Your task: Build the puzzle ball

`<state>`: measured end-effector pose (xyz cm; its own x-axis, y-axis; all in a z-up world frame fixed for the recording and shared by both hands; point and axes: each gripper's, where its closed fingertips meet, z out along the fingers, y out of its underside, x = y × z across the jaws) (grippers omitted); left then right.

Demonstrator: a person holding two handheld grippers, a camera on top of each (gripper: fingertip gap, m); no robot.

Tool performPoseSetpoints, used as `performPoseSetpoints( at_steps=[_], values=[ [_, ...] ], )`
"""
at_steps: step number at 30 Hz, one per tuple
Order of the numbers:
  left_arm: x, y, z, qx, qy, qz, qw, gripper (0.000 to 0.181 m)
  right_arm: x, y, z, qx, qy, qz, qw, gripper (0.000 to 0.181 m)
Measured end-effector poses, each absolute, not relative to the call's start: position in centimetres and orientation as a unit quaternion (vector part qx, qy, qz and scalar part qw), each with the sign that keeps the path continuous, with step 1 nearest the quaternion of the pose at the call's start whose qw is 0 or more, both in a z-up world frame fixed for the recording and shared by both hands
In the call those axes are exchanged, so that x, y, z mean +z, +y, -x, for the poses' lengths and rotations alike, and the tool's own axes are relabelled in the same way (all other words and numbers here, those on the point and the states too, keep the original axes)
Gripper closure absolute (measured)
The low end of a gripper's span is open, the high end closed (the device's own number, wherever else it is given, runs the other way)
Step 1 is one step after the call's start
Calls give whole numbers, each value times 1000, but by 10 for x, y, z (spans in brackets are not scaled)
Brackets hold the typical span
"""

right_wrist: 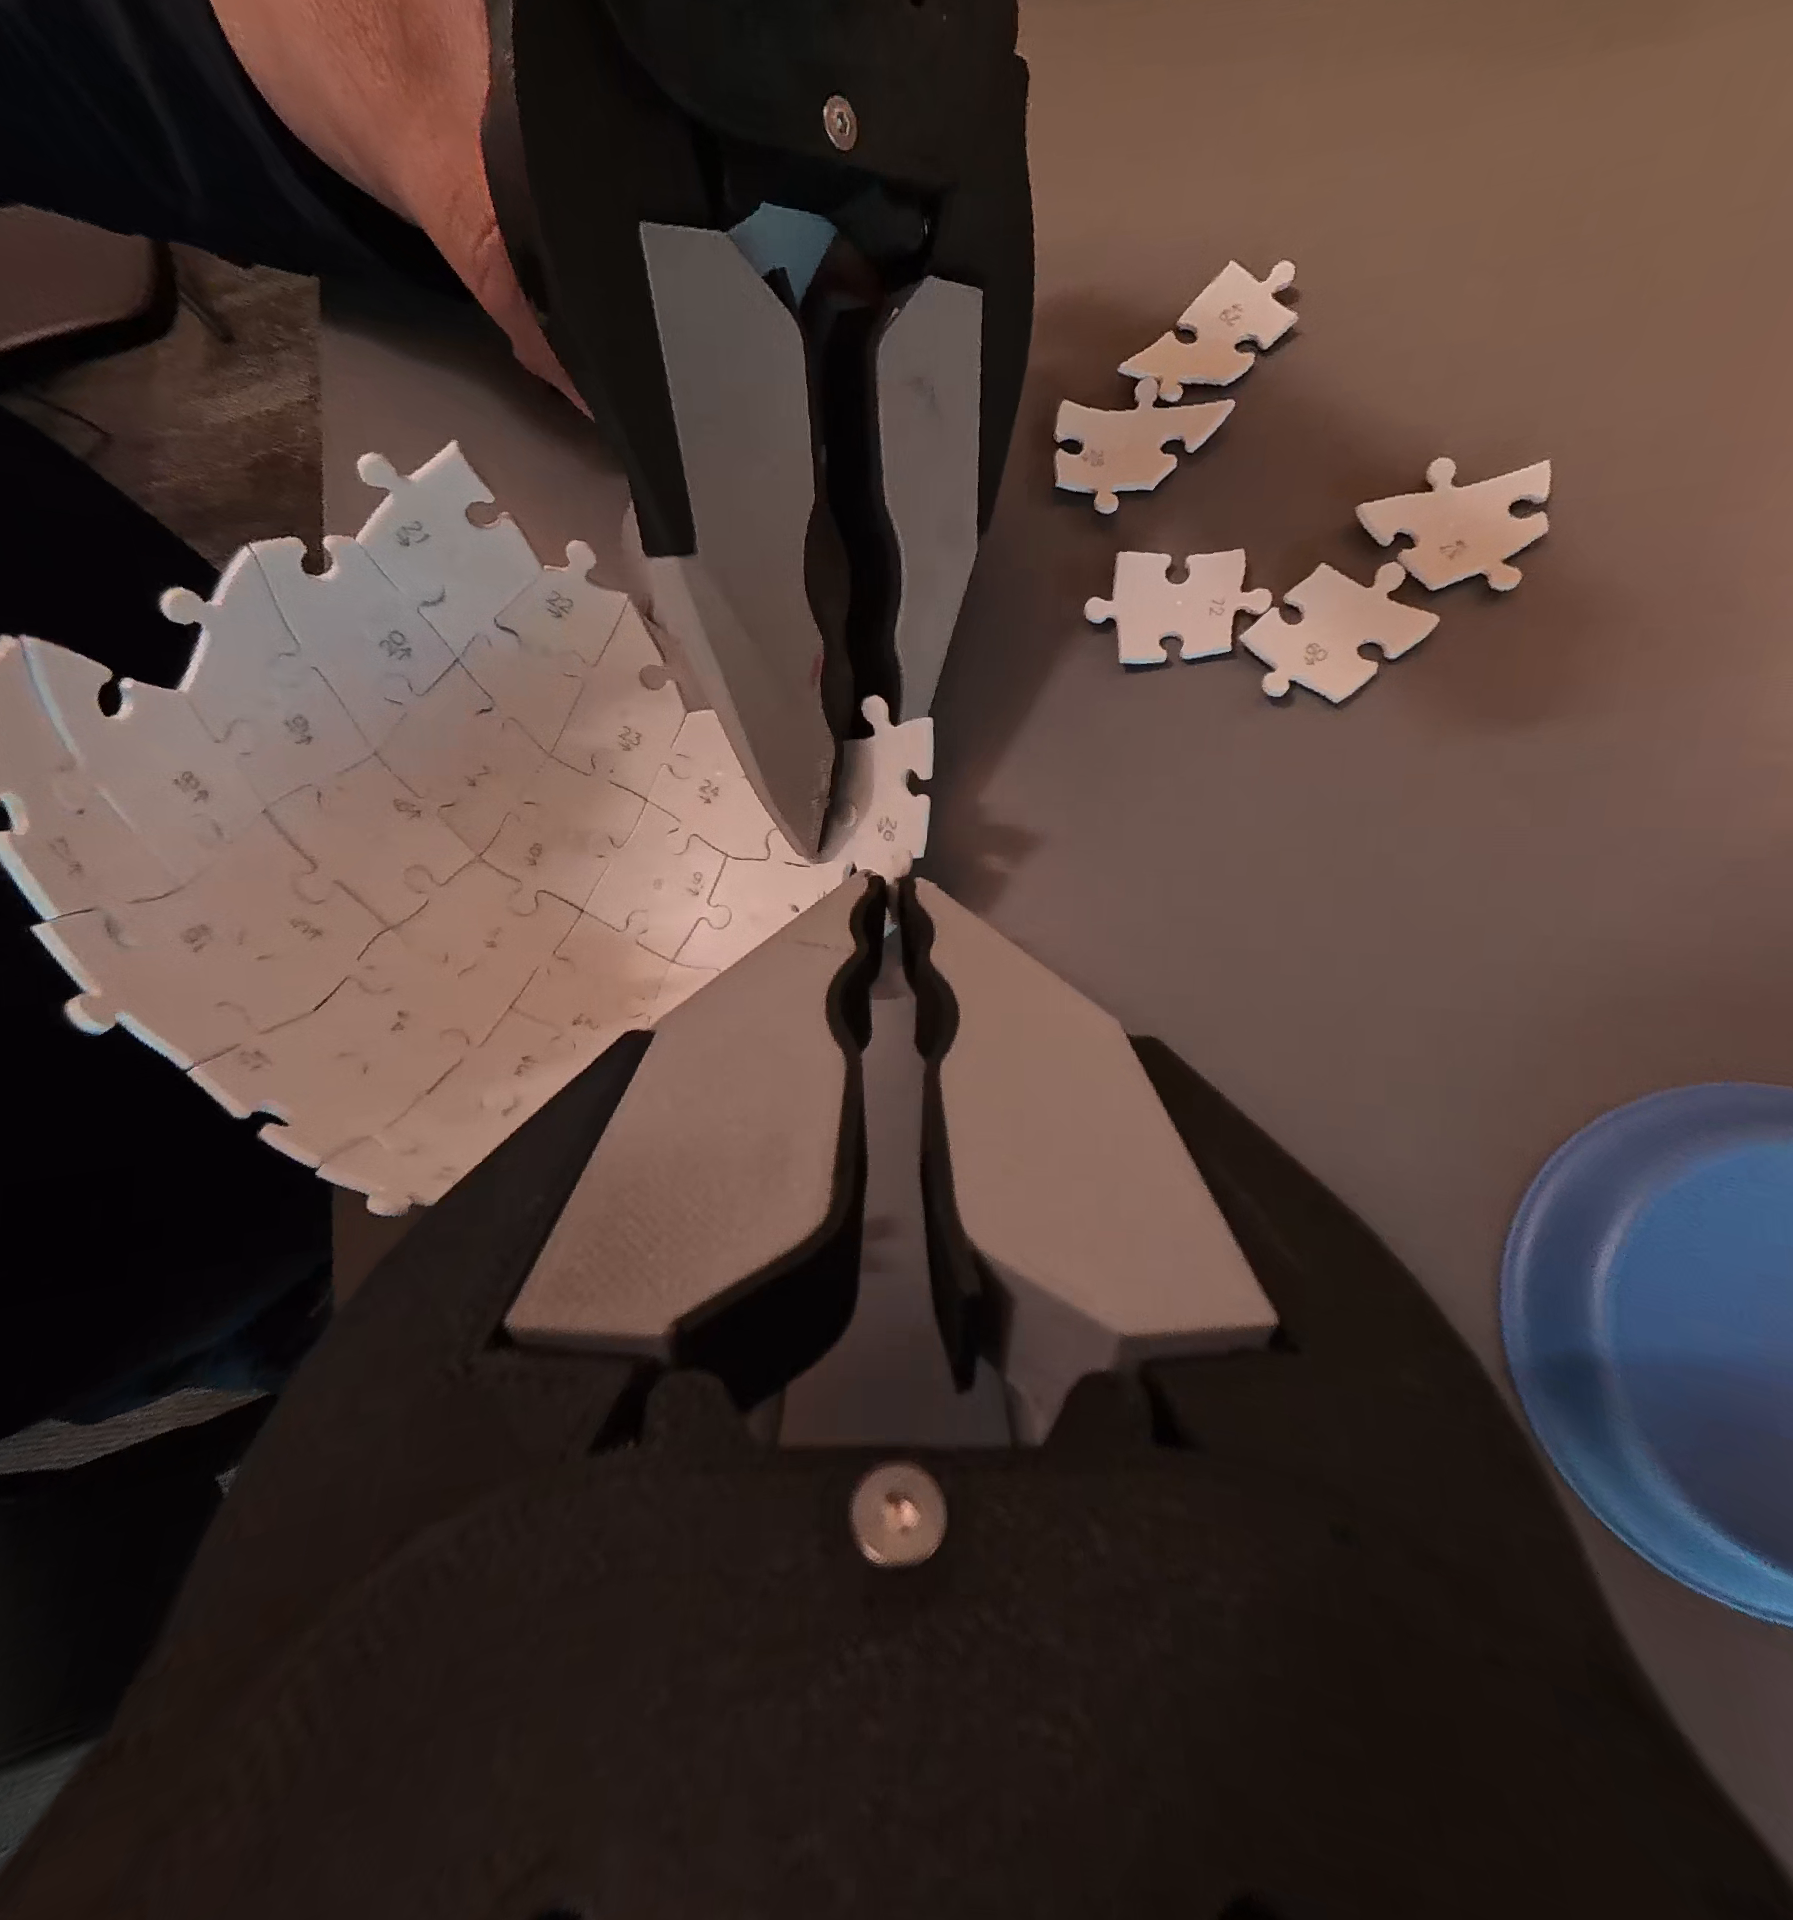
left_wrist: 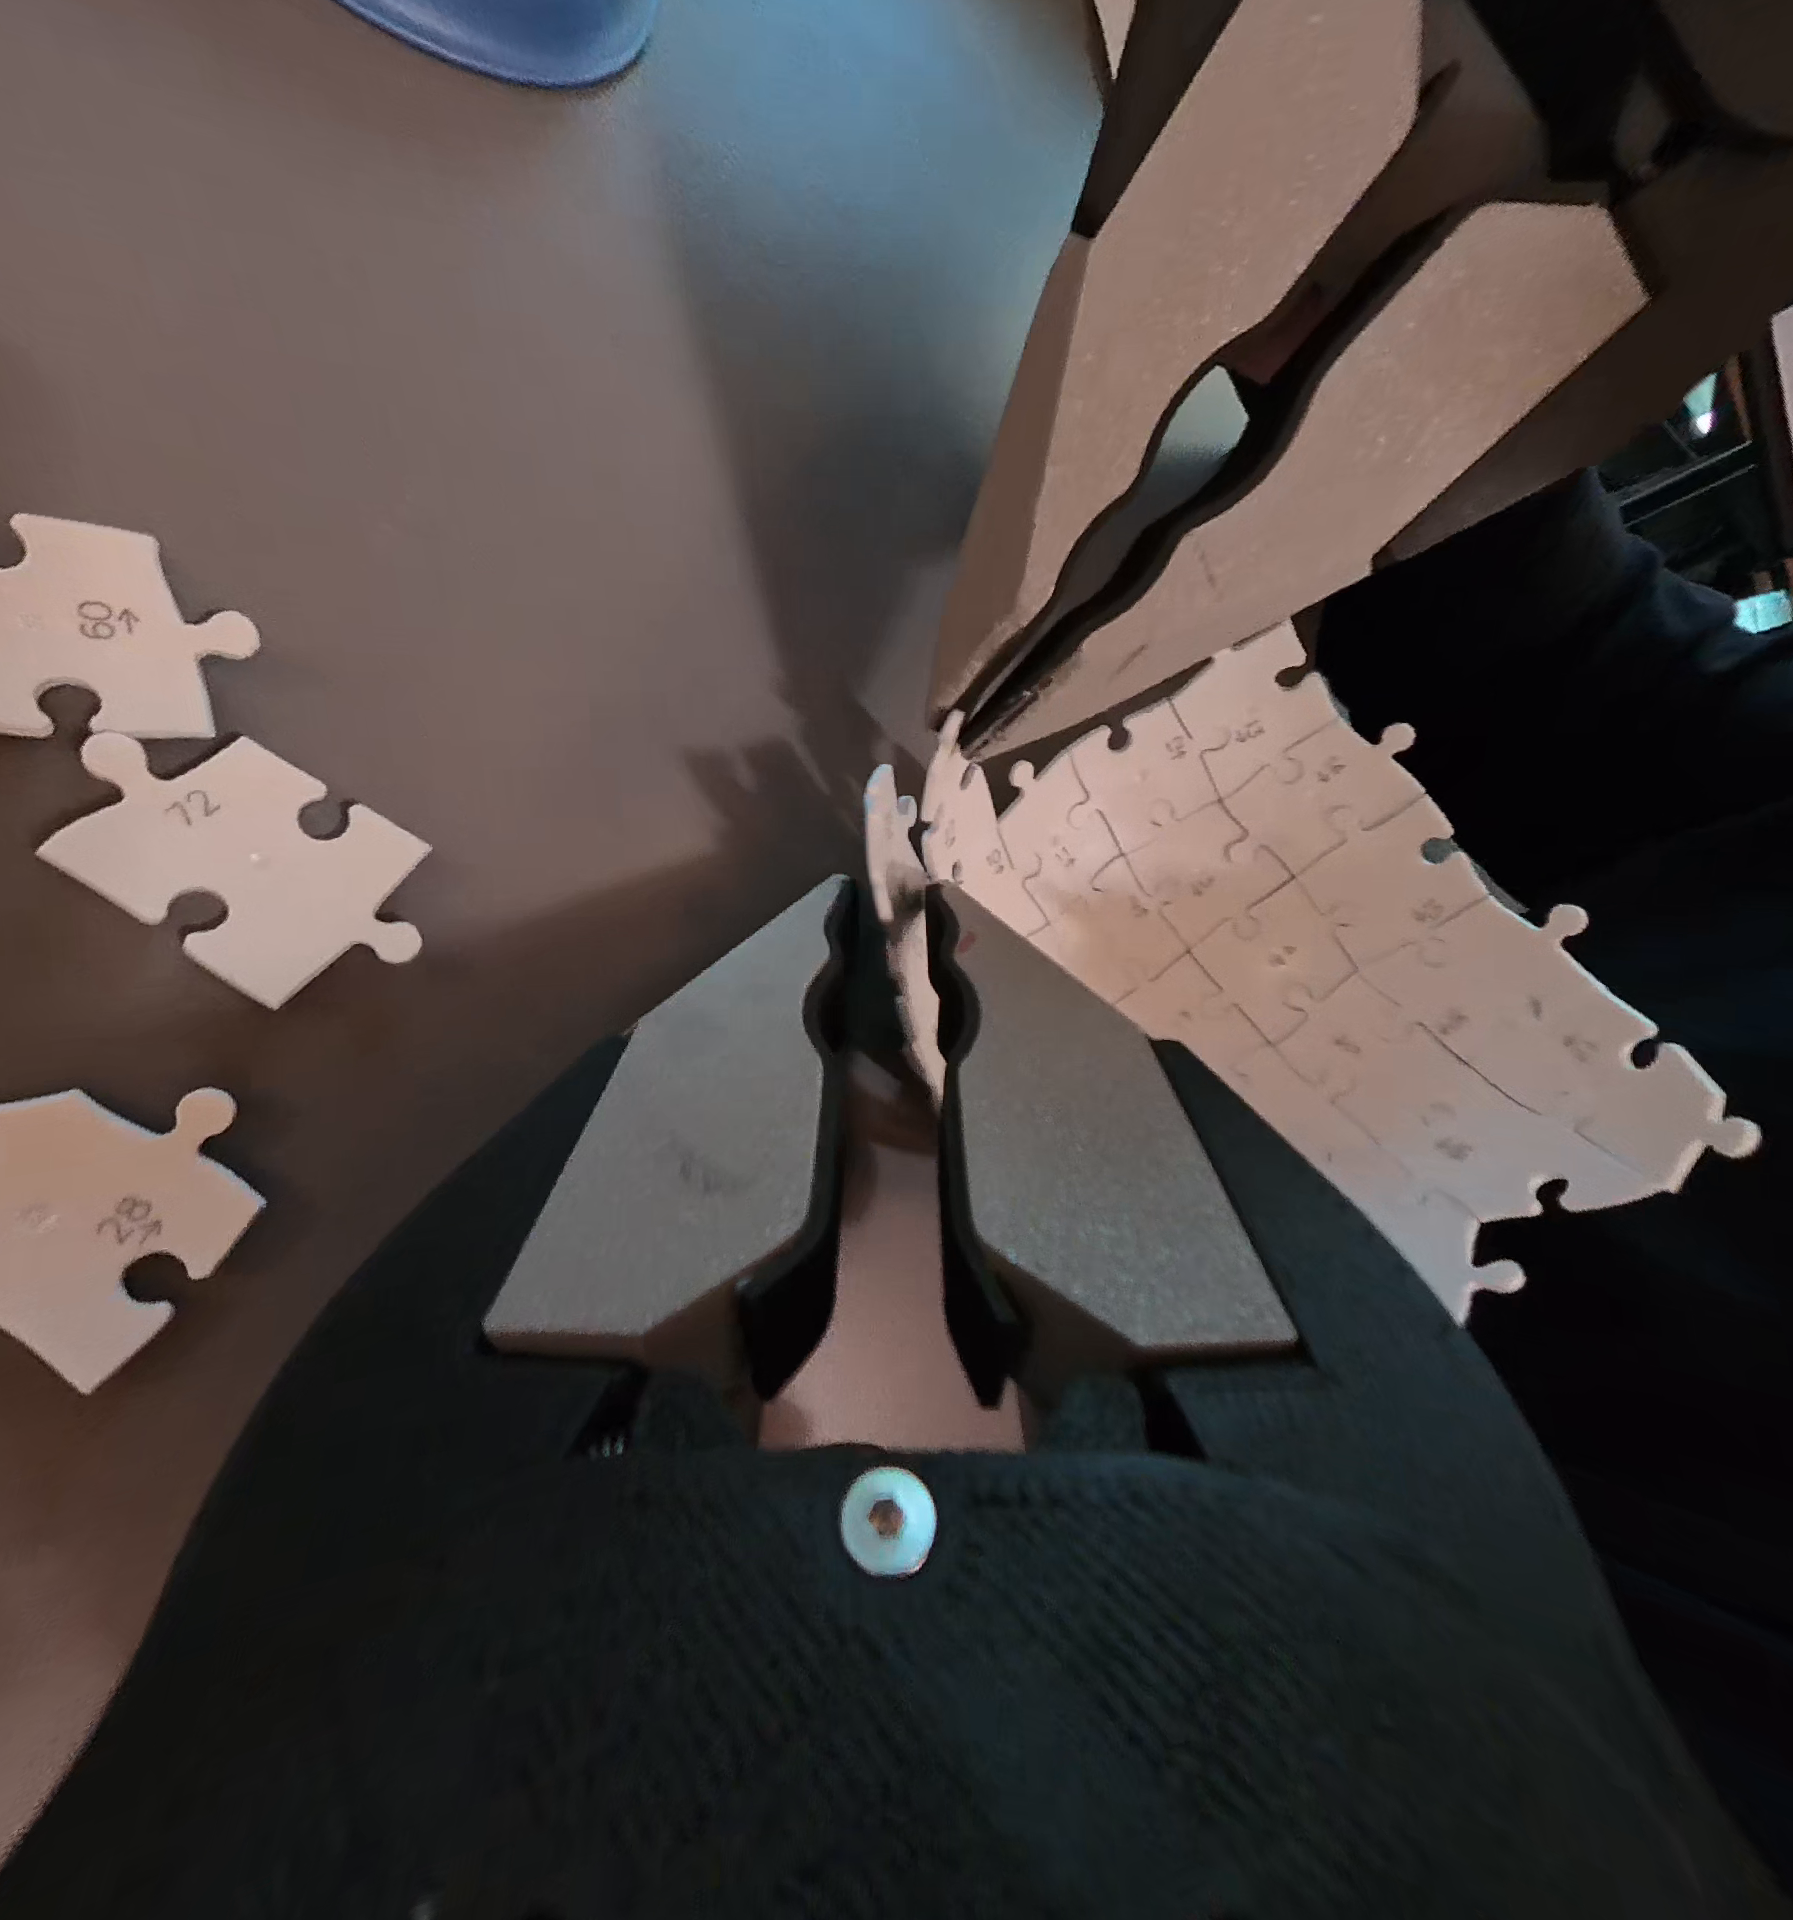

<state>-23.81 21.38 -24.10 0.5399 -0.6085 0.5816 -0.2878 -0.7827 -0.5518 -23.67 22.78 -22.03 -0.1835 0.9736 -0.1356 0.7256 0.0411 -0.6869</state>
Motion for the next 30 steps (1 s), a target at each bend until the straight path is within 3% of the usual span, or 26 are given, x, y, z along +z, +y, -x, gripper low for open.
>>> performPoseSetpoints(
  at_steps=[18, 23, 30],
  values=[
    [-211, 221, 264, -382, 229, 837, 318, 163, -221, 229, 242, 305, -708, 602, 210, 181],
    [-185, 210, 256, -363, 312, 800, 362, 181, -222, 228, 244, 304, -713, 597, 207, 181],
    [-228, 201, 250, -174, 482, 800, 312, 181, -221, 225, 247, 310, -722, 585, 201, 181]
  ],
)
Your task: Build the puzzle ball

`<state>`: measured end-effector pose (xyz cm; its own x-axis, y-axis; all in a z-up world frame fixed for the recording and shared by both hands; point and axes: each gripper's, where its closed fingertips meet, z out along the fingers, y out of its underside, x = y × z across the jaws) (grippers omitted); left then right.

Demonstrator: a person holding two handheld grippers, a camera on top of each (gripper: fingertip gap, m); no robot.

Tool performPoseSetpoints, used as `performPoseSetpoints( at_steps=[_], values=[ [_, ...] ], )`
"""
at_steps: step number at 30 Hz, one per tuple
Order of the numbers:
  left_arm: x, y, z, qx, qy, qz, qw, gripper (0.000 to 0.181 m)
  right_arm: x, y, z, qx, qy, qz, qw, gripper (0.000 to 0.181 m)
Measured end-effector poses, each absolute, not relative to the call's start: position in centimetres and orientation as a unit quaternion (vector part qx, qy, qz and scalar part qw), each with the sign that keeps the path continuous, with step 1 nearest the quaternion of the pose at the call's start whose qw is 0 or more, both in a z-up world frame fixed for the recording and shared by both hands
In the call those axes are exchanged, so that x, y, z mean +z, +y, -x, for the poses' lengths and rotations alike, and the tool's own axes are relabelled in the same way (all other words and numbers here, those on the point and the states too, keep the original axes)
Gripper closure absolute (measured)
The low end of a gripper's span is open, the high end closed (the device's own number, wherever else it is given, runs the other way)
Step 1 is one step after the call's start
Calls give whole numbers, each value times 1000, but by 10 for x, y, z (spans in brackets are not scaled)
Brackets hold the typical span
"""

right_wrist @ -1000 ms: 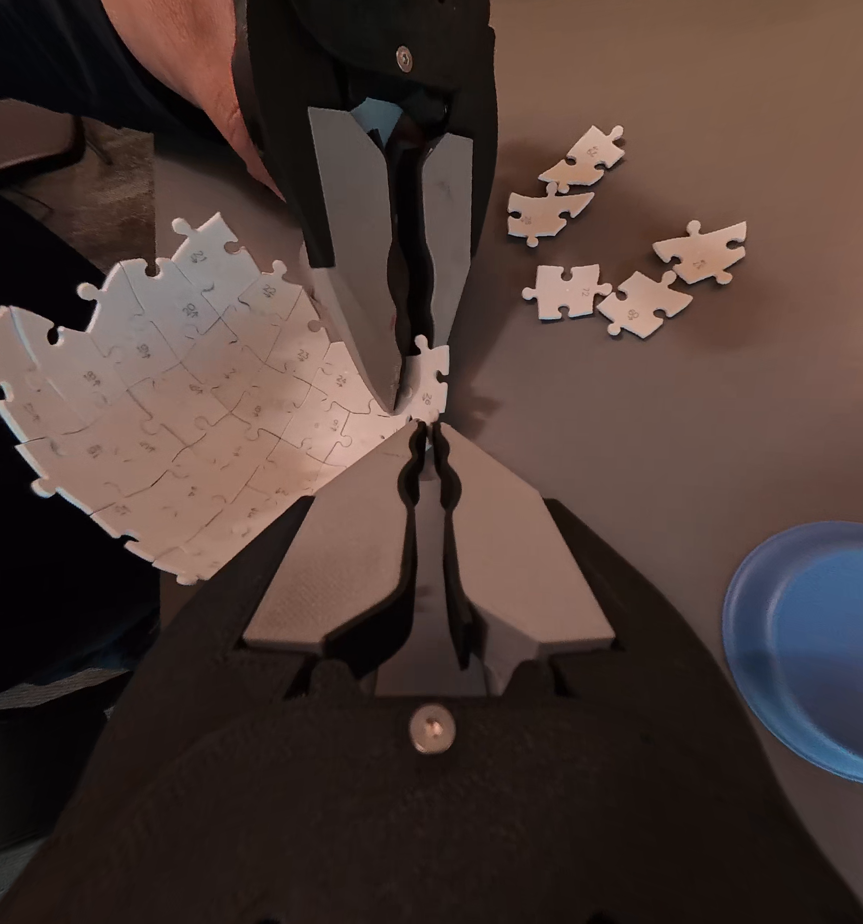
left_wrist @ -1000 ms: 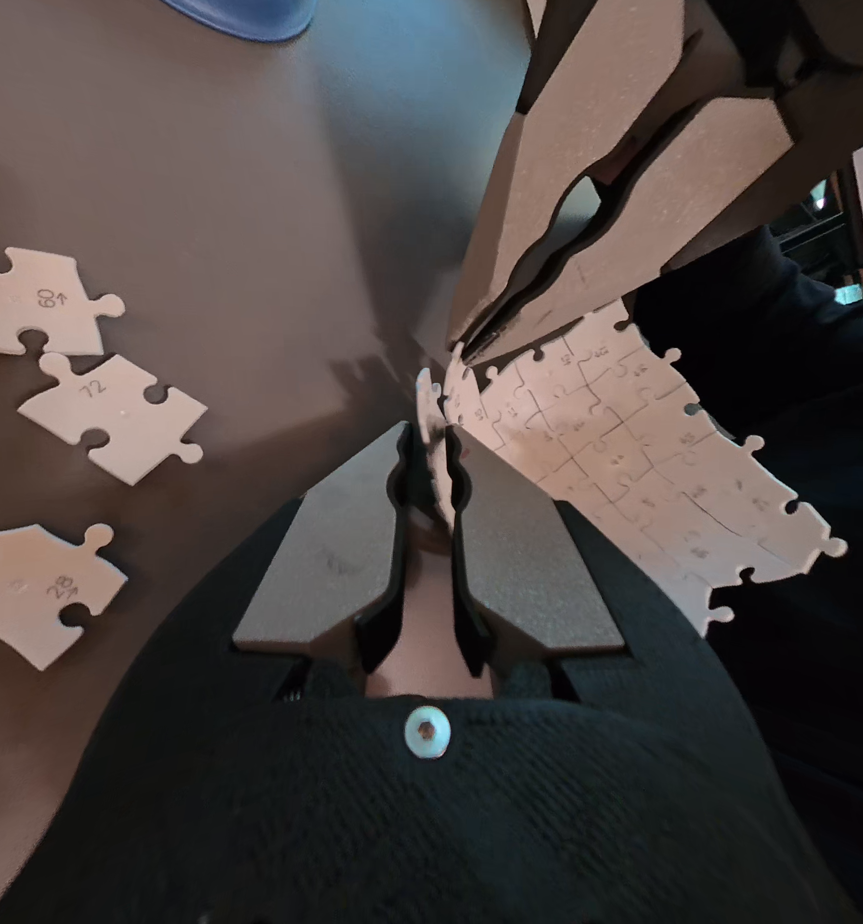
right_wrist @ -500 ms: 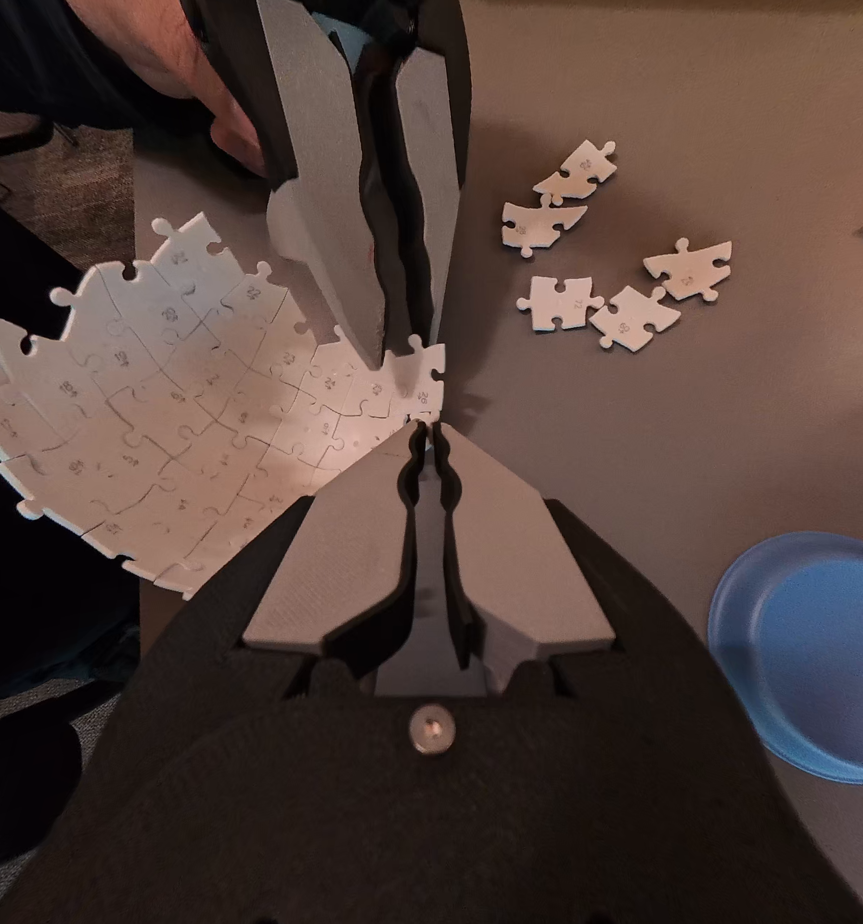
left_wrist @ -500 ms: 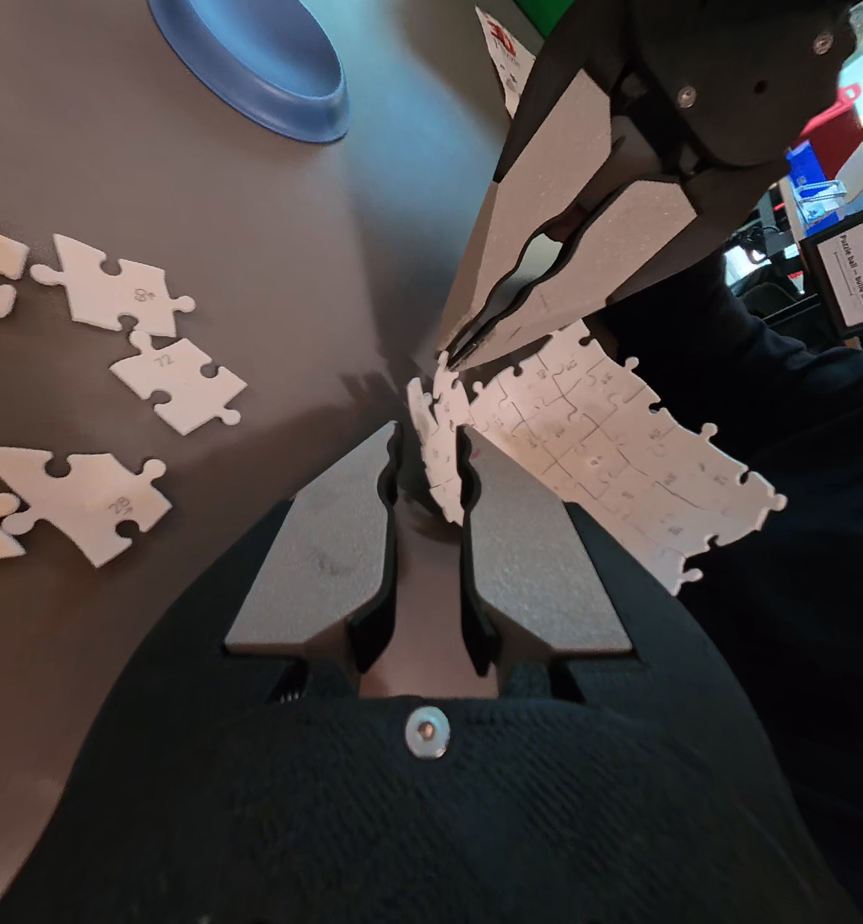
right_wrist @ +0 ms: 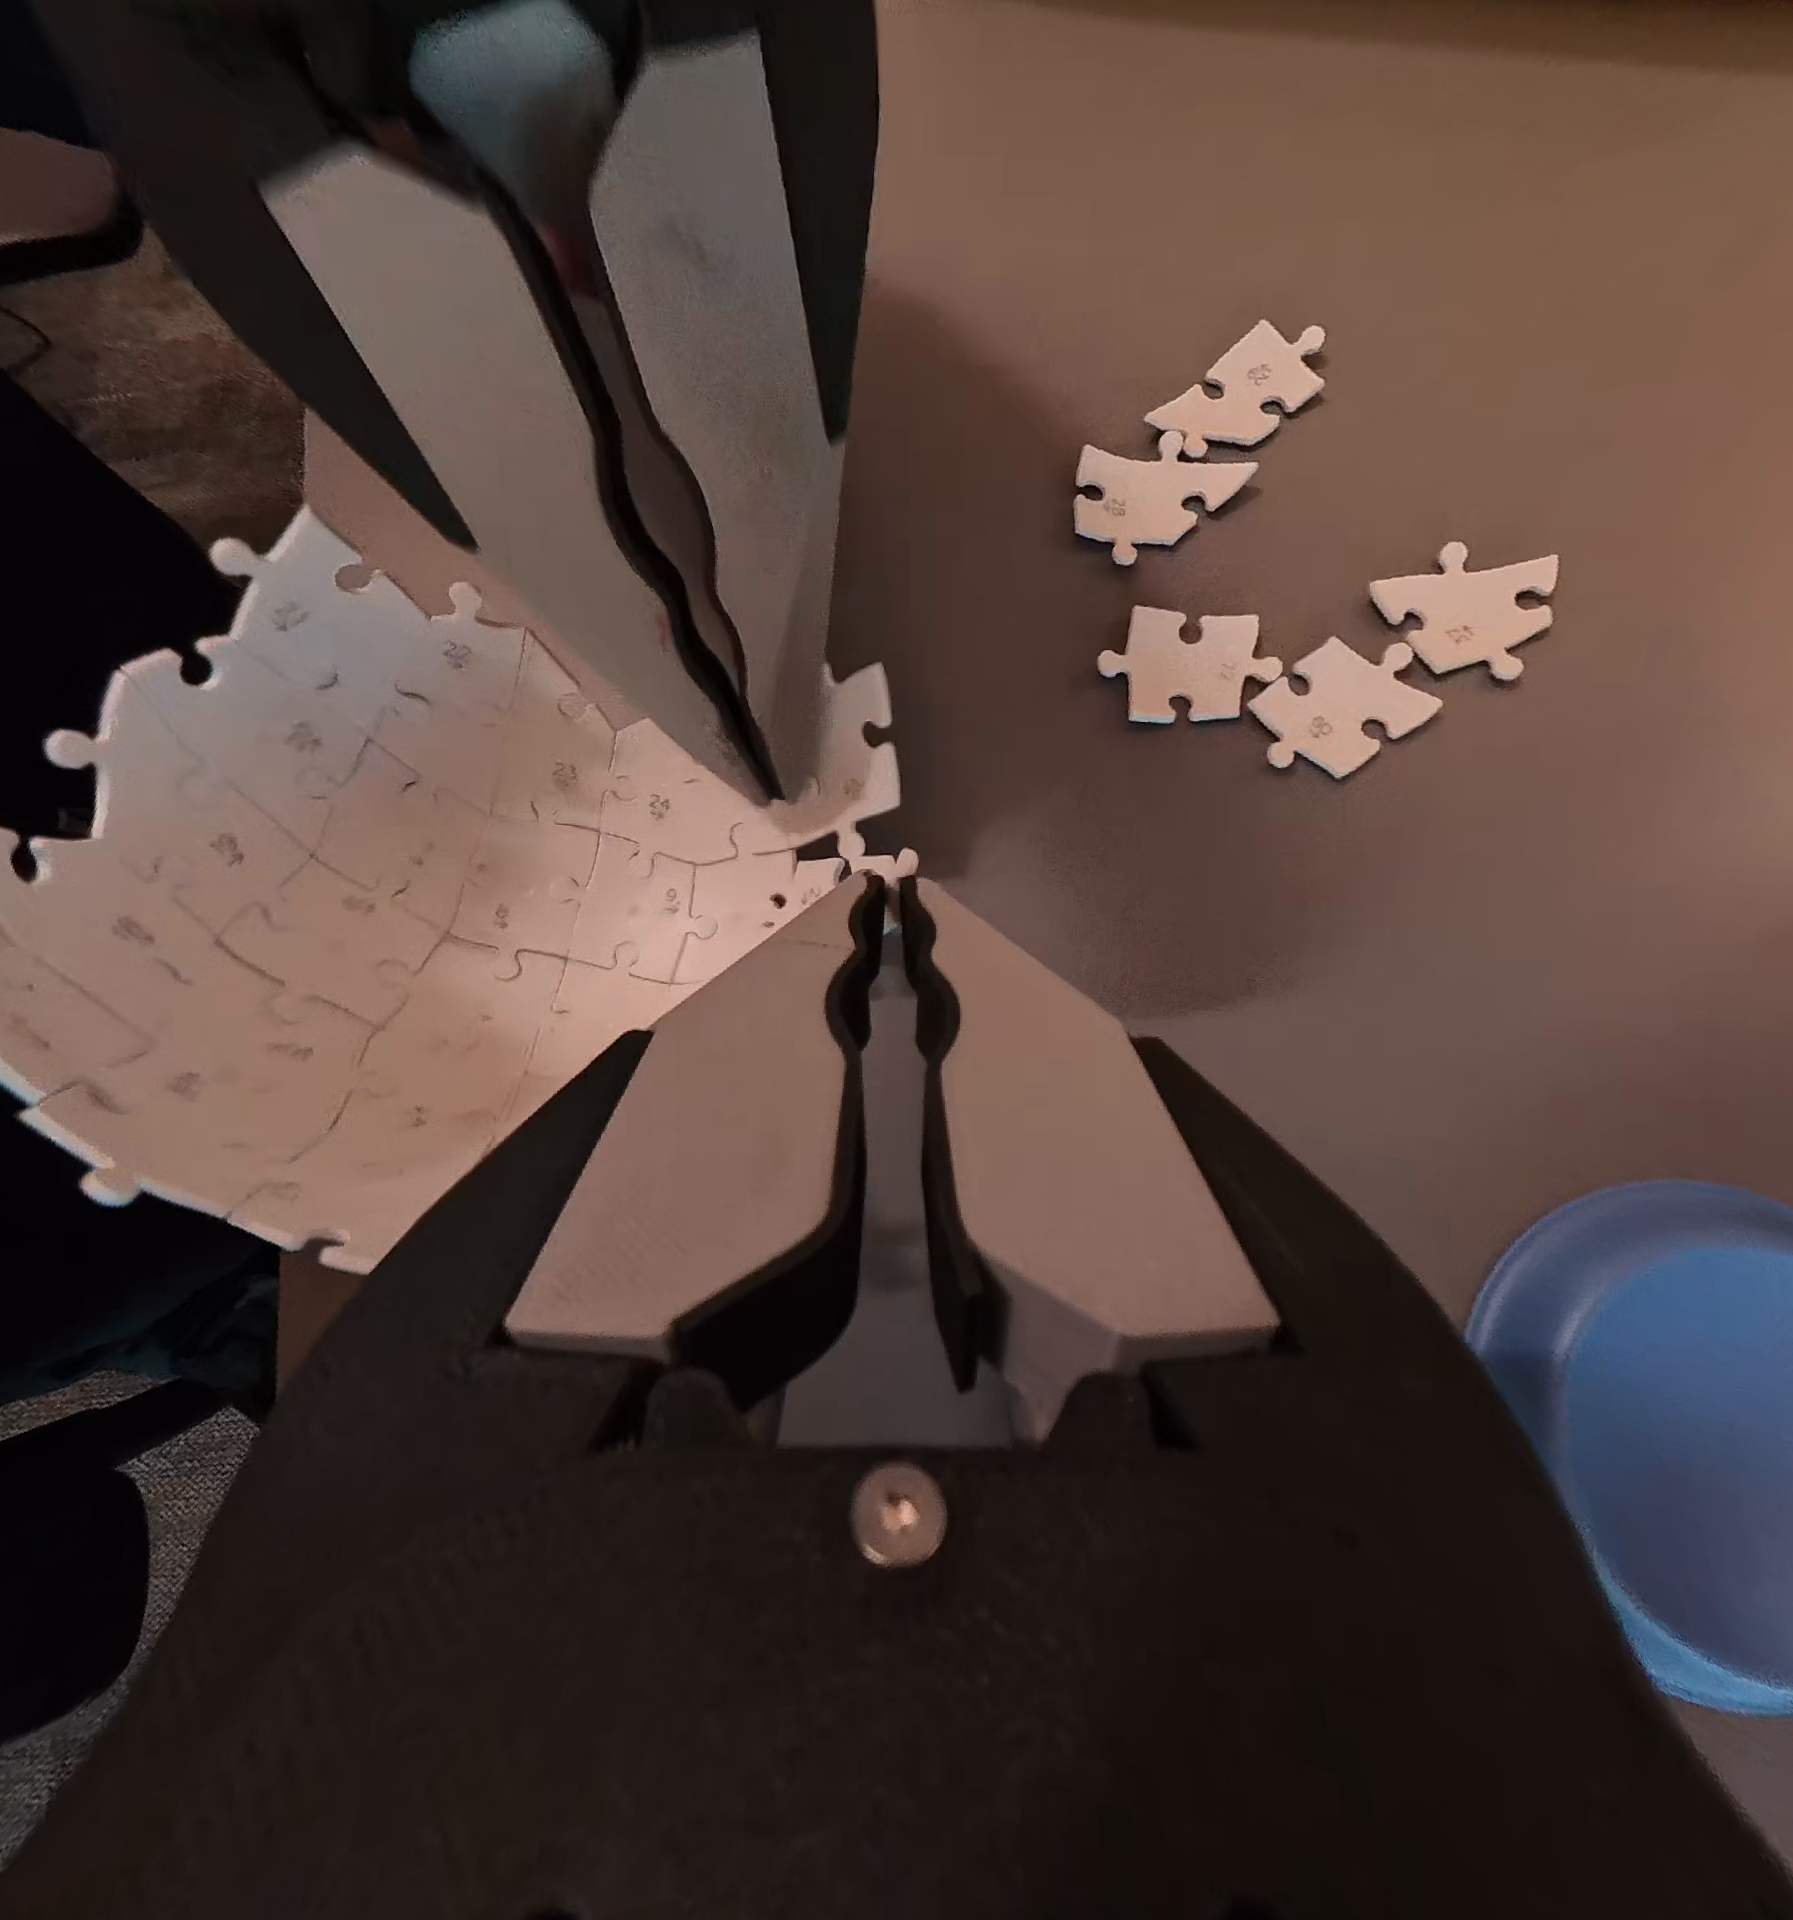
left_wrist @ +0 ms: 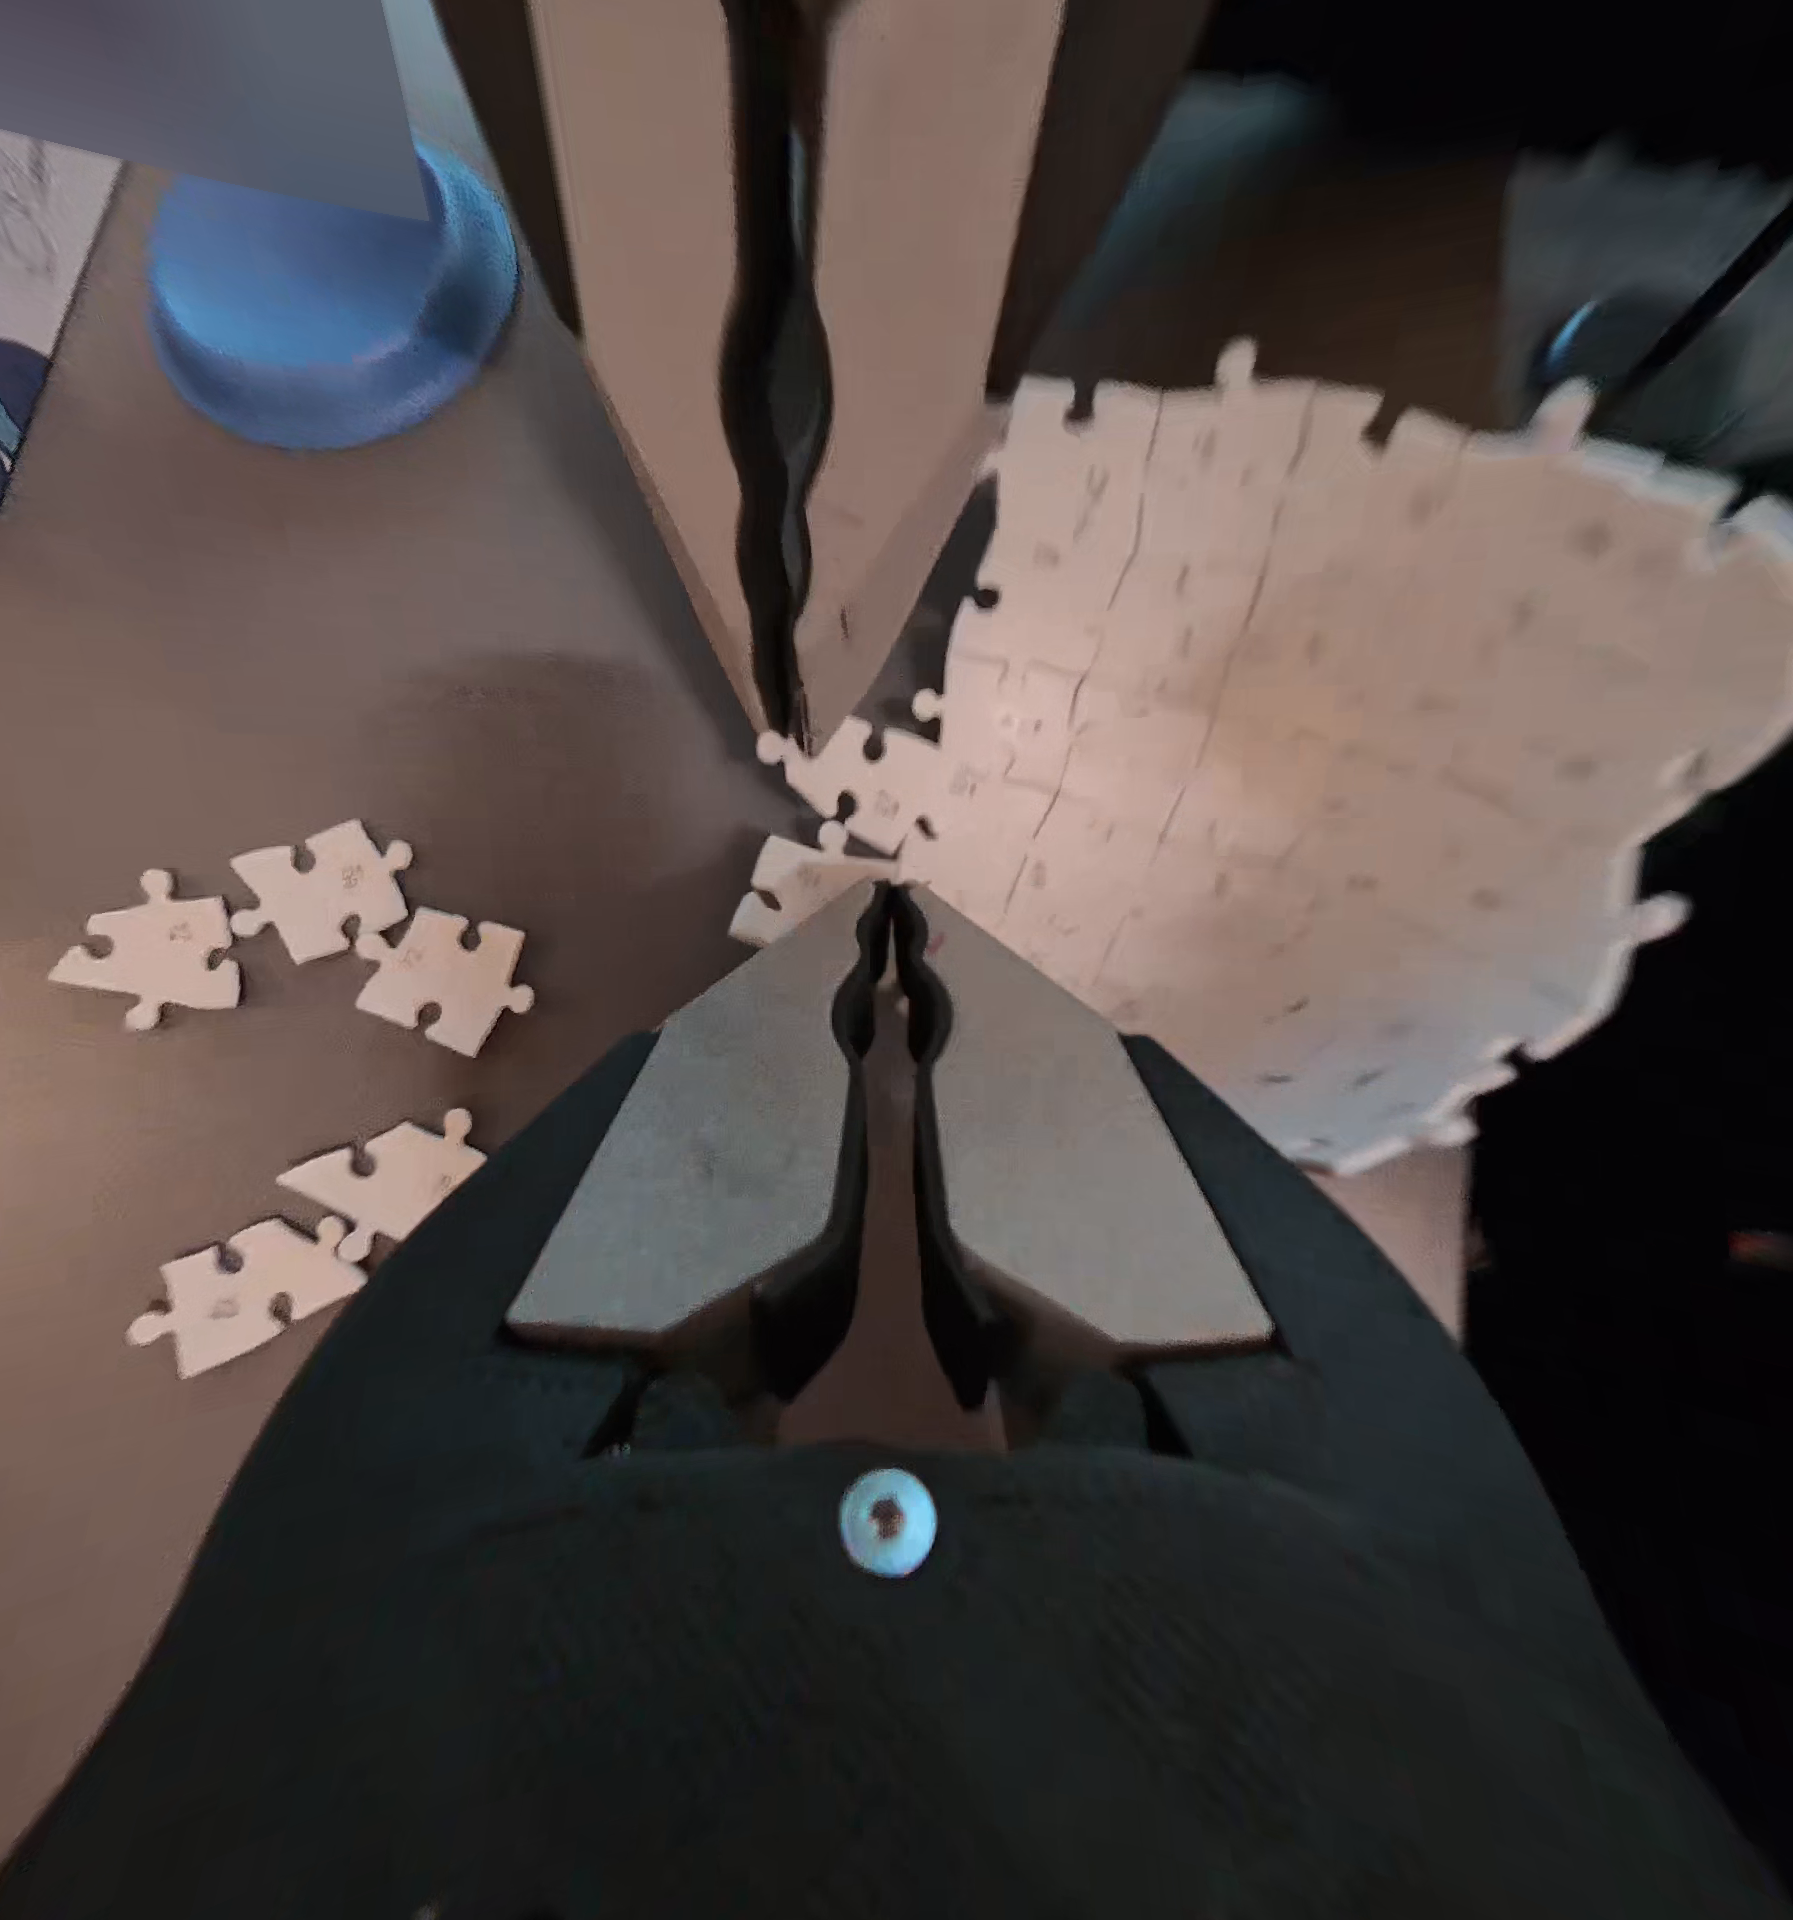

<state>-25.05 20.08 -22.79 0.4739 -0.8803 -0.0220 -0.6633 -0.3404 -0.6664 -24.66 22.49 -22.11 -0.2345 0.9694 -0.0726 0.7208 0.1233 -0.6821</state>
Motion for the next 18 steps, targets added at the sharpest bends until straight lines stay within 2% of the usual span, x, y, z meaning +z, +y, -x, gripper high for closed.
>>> performPoseSetpoints(
  at_steps=[6, 18],
  values=[
    [-228, 197, 245, -150, 502, 777, 351, 181, -220, 223, 249, 321, -724, 578, 197, 181],
    [-240, 202, 250, -149, 509, 773, 347, 181, -225, 224, 254, 301, -732, 579, 196, 181]
  ],
)
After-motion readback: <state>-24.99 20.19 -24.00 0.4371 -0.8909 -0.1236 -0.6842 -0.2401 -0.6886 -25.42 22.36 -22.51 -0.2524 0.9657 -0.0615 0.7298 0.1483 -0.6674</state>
